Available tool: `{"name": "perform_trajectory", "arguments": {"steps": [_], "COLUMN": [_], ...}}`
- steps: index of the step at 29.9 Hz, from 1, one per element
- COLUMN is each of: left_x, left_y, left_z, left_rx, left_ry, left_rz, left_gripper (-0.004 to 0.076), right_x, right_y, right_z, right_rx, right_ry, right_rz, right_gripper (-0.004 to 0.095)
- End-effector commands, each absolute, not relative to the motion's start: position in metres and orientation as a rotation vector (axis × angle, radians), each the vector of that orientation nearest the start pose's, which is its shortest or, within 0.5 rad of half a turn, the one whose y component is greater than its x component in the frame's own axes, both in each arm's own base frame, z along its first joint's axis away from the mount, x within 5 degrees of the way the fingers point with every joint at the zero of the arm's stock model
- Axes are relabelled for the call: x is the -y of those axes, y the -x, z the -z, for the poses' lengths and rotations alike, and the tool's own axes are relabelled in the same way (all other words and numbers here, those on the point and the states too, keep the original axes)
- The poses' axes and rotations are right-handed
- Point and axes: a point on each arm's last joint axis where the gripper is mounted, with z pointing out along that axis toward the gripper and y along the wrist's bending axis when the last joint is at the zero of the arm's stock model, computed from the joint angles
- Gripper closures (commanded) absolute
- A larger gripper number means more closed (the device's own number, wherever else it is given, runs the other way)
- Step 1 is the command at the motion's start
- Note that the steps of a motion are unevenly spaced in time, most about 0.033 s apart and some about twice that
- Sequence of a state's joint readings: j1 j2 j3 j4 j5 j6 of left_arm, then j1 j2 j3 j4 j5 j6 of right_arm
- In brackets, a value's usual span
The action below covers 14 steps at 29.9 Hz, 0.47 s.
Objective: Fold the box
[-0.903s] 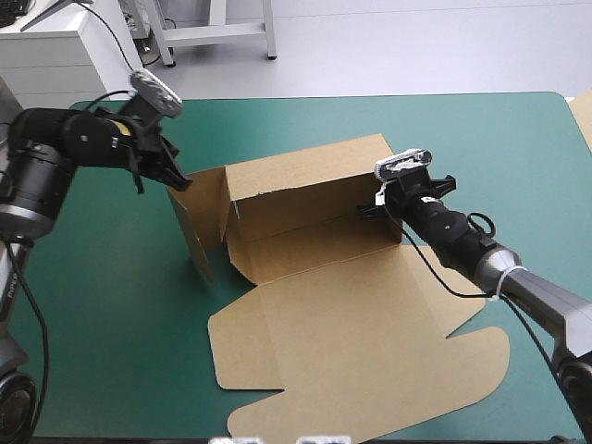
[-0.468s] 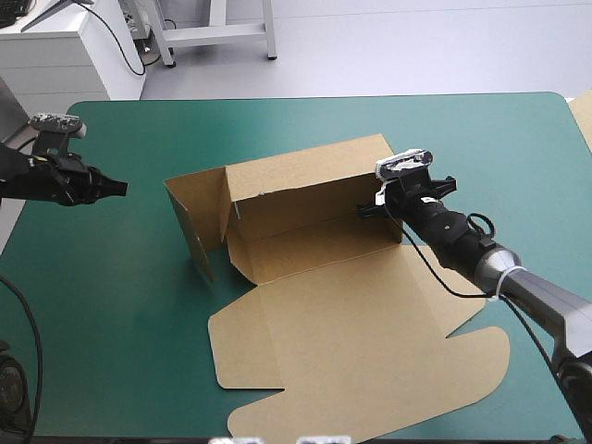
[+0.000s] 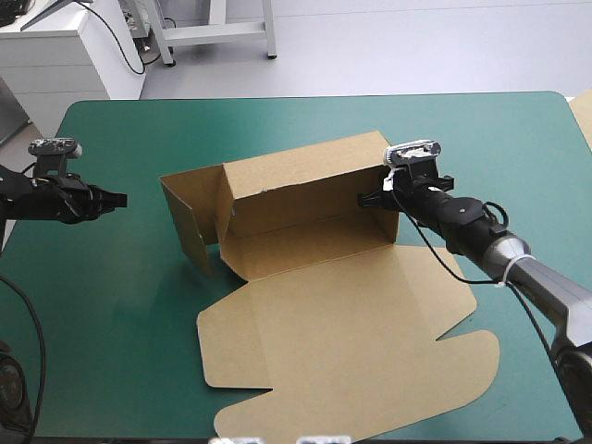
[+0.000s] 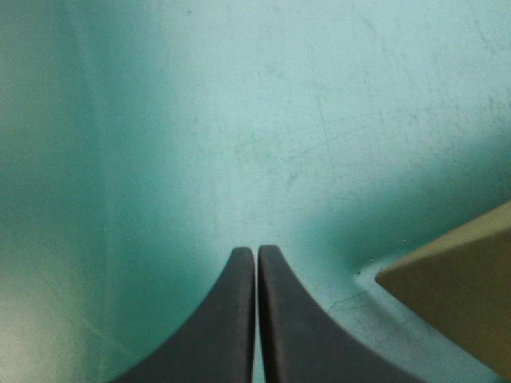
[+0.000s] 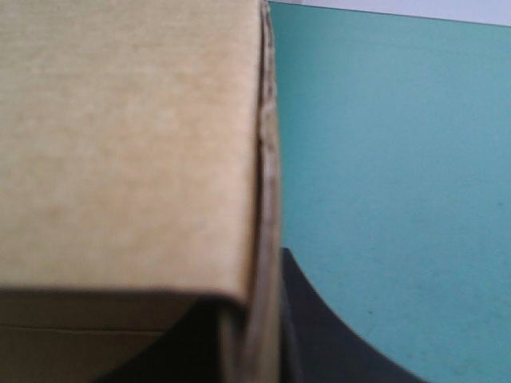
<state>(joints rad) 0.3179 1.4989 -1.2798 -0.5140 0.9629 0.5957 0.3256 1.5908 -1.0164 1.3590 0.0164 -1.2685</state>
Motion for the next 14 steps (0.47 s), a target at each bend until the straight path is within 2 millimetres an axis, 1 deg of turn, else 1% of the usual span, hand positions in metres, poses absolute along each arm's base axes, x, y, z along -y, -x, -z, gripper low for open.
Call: {"name": "perform_trajectory", "arguments": {"steps": [1, 3, 6, 7, 9, 12, 14], "left_x": [-0.060, -0.060, -0.060, -0.061, -0.061, -0.061, -0.060], "left_y": [-0.305, -0.305, -0.305, -0.306, -0.306, -0.306, -0.306], "left_z": [-0.347, -0.347, -0.348, -0.348, -0.348, -0.348, -0.348], "left_rx": [-2.392, -2.392, -2.383, -2.380, -2.380, -2.380, -2.378], "left_ry": [-0.079, -0.079, -0.073, -0.072, -0.072, -0.072, -0.069], "left_rz": [0.288, 0.288, 0.290, 0.288, 0.288, 0.288, 0.294], "left_gripper": [0.0731, 0.0731, 0.0731, 0.0731, 0.0731, 0.0732, 0.0731], "right_x": [-0.107, -0.097, -0.087, -0.086, -0.082, -0.080, -0.079], "right_y": [-0.341, -0.345, -0.347, -0.346, -0.346, -0.343, -0.341], "right_z": [-0.294, -0.299, -0.314, -0.320, -0.341, -0.377, -0.394], "right_rx": [-2.032, -2.098, -2.206, -2.252, -2.322, -2.351, -2.357], "right_ry": [0.262, 0.260, 0.288, 0.263, 0.217, 0.187, 0.171], "right_rz": [-0.494, -0.543, -0.484, -0.478, -0.430, -0.411, -0.415], "right_gripper": [0.0925, 0.0917, 0.0917, 0.0917, 0.0917, 0.0917, 0.0917]}}
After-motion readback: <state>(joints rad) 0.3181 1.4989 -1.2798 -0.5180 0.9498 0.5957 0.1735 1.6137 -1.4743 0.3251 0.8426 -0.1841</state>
